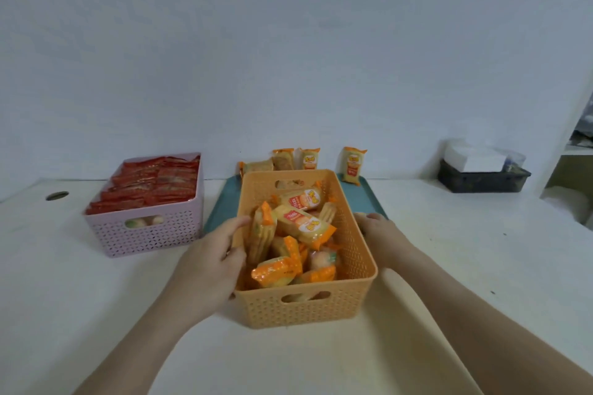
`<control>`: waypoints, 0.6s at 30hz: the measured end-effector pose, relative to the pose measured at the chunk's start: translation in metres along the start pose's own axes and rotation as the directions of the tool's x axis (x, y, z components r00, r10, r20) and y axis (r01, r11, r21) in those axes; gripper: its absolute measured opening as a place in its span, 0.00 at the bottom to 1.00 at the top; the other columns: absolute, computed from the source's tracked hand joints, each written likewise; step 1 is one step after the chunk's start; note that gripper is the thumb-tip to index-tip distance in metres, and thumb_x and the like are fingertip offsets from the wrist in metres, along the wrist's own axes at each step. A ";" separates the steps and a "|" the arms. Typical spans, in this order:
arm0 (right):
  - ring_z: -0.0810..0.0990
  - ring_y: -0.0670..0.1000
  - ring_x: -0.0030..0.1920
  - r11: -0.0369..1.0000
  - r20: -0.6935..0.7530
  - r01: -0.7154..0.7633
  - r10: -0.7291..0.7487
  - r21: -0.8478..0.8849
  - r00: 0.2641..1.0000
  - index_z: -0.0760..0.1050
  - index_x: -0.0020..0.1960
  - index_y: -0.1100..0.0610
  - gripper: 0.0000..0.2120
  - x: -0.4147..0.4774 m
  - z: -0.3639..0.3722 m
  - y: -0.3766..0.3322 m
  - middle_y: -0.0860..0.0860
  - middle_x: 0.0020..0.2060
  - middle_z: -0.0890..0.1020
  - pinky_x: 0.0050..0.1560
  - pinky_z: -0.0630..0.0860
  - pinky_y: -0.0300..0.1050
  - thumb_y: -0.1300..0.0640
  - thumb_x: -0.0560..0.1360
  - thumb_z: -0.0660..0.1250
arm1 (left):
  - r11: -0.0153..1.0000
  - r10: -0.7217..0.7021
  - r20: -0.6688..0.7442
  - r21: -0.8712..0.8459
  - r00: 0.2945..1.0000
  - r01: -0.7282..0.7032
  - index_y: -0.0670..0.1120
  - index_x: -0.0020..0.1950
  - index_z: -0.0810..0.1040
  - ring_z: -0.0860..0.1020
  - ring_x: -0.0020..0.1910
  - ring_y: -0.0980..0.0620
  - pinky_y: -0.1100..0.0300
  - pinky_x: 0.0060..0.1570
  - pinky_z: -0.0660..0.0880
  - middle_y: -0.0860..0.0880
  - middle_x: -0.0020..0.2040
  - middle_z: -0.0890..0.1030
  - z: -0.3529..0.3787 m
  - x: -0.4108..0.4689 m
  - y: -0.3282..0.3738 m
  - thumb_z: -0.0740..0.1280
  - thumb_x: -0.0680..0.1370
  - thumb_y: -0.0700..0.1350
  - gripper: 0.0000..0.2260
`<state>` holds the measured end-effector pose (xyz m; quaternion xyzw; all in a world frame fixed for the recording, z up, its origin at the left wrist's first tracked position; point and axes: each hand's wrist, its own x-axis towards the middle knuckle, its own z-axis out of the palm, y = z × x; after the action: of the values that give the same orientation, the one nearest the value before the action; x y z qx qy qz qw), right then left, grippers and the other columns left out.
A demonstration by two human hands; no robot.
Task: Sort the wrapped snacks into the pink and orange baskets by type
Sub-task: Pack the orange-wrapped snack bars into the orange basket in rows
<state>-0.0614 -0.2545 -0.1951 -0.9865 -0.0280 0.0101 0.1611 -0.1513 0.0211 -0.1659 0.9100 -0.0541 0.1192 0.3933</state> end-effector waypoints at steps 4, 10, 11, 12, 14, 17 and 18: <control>0.72 0.60 0.59 0.997 -0.120 -0.079 0.076 -0.019 0.990 0.67 0.63 0.43 0.16 0.024 0.001 0.013 0.56 0.56 0.73 0.53 0.70 0.51 0.44 0.76 0.60 | 1.000 0.014 -0.012 -0.009 1.000 -0.014 0.57 0.69 0.69 0.81 0.39 0.54 0.53 0.37 0.79 0.54 0.46 0.82 0.015 0.011 0.010 0.58 0.81 0.44 0.17; 0.75 0.57 0.56 0.991 -0.283 -0.130 0.137 0.044 0.949 0.72 0.63 0.49 0.14 0.040 -0.007 0.020 0.56 0.56 0.78 0.51 0.72 0.50 0.49 0.78 0.61 | 0.872 0.427 -0.075 0.297 0.901 -0.388 0.58 0.50 0.78 0.73 0.43 0.62 0.68 0.36 0.65 0.61 0.44 0.75 -0.003 0.008 0.048 0.58 0.77 0.62 0.12; 0.72 0.57 0.60 0.989 -0.276 -0.147 0.146 0.018 0.950 0.70 0.67 0.48 0.17 0.037 -0.010 0.020 0.55 0.59 0.78 0.54 0.71 0.52 0.47 0.79 0.60 | 0.873 0.359 0.100 0.315 0.928 -0.372 0.59 0.49 0.78 0.73 0.42 0.62 0.67 0.35 0.65 0.61 0.41 0.76 -0.002 0.009 0.055 0.58 0.74 0.67 0.16; 0.70 0.58 0.63 0.988 -0.280 -0.151 0.144 -0.006 0.949 0.67 0.70 0.47 0.20 0.032 -0.015 0.016 0.54 0.63 0.76 0.57 0.70 0.54 0.46 0.79 0.59 | 0.834 0.298 0.251 0.400 0.921 -0.379 0.60 0.49 0.78 0.74 0.41 0.62 0.65 0.35 0.67 0.60 0.41 0.77 -0.001 0.013 0.058 0.57 0.72 0.70 0.19; 0.69 0.56 0.65 0.995 -0.379 -0.047 0.077 0.087 0.922 0.69 0.69 0.47 0.19 0.017 -0.034 0.007 0.53 0.64 0.76 0.59 0.69 0.53 0.48 0.79 0.60 | 0.789 0.225 0.412 0.455 0.883 -0.413 0.60 0.50 0.79 0.76 0.40 0.60 0.62 0.37 0.71 0.59 0.40 0.79 0.000 0.022 0.061 0.59 0.71 0.71 0.19; 0.79 0.46 0.50 0.811 -0.388 0.392 -0.224 0.435 0.894 0.79 0.54 0.51 0.07 -0.025 -0.075 -0.016 0.50 0.50 0.83 0.51 0.74 0.38 0.57 0.77 0.67 | 0.829 0.201 0.428 0.405 0.881 -0.386 0.56 0.51 0.81 0.77 0.39 0.58 0.62 0.38 0.72 0.56 0.38 0.80 -0.003 0.040 0.064 0.60 0.76 0.64 0.17; 0.81 0.45 0.47 0.757 -0.285 0.481 -0.390 0.443 0.876 0.80 0.52 0.51 0.06 -0.041 -0.086 -0.027 0.48 0.46 0.84 0.49 0.75 0.37 0.58 0.76 0.68 | 0.794 0.227 0.412 0.447 0.883 -0.413 0.56 0.53 0.80 0.77 0.39 0.57 0.60 0.39 0.72 0.55 0.39 0.80 -0.002 0.047 0.062 0.59 0.77 0.62 0.16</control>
<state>-0.1012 -0.2584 -0.1039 -0.8731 -0.2395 -0.1075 0.4108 -0.1178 -0.0200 -0.1087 0.9655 -0.2417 0.0378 0.0897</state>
